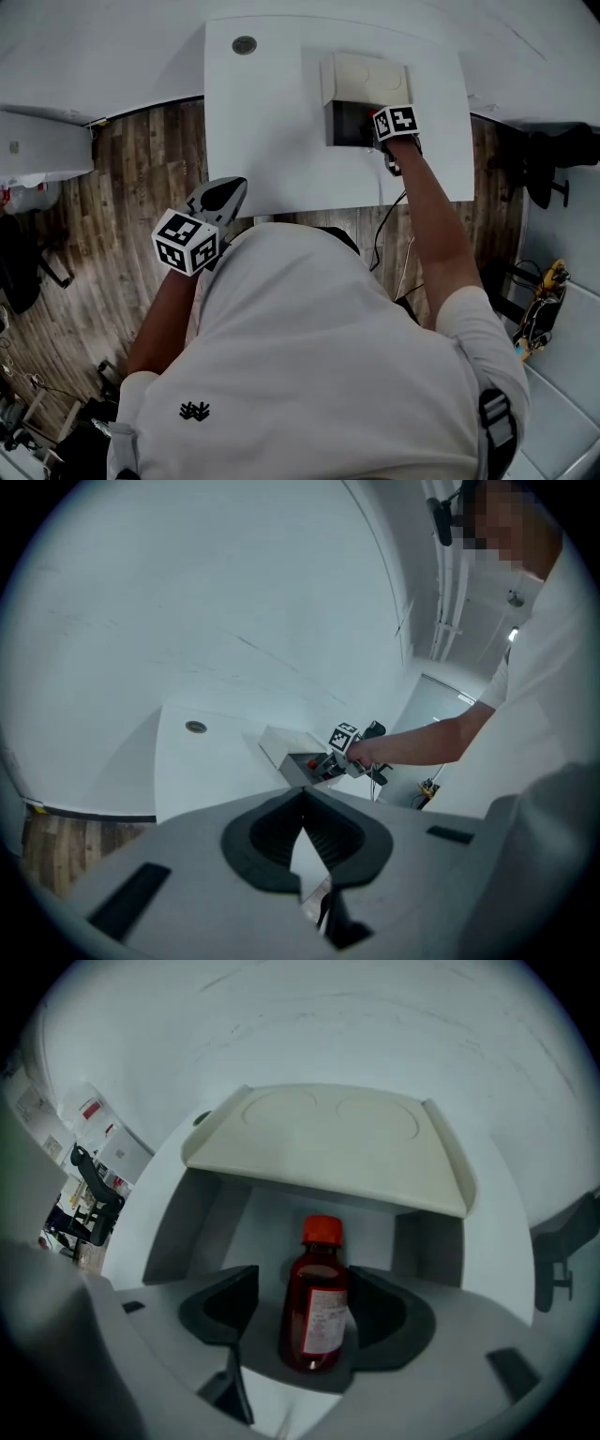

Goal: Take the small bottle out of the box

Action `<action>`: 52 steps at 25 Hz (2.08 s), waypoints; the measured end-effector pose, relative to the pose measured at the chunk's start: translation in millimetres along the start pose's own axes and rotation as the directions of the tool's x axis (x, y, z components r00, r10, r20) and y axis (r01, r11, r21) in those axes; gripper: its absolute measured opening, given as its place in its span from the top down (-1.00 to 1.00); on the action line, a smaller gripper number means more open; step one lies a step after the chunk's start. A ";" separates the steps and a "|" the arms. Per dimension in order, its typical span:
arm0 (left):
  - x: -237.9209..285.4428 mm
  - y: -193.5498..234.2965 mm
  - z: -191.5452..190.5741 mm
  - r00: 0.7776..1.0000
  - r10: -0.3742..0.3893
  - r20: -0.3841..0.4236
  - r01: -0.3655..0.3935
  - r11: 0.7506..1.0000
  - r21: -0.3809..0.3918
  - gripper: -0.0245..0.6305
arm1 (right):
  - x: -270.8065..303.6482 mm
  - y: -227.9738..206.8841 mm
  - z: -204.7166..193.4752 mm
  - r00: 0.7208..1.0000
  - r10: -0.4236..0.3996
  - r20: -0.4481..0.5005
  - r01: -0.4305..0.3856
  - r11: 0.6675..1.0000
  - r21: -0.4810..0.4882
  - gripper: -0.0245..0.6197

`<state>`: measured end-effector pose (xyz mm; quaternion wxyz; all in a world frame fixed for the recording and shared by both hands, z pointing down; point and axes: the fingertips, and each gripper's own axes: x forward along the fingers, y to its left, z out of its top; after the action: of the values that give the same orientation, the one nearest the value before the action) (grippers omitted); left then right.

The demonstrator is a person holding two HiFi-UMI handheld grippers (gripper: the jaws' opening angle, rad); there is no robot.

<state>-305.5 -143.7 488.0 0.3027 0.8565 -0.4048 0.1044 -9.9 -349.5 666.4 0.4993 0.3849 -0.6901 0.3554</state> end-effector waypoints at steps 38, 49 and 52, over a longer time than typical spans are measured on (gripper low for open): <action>40.2 -56.9 2.0 0.992 -0.119 -0.050 0.123 0.988 0.090 0.91 | -99.9 24.4 -9.0 0.923 0.075 0.378 -0.076 0.997 -0.012 0.21; 63.8 -113.7 -8.3 0.992 -0.117 -0.040 0.121 0.986 0.114 0.91 | -148.1 44.7 -74.4 0.872 0.192 0.450 -0.179 0.981 -0.073 0.21; 70.1 -132.6 -17.1 0.992 -0.117 -0.053 0.123 0.985 0.119 0.91 | -160.3 50.3 -95.9 0.860 0.221 0.460 -0.206 0.975 -0.083 0.21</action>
<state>-158.4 -112.6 473.7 0.2646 0.8936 -0.3384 0.1303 18.3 -214.7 530.6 0.2822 0.3723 -0.8335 0.2951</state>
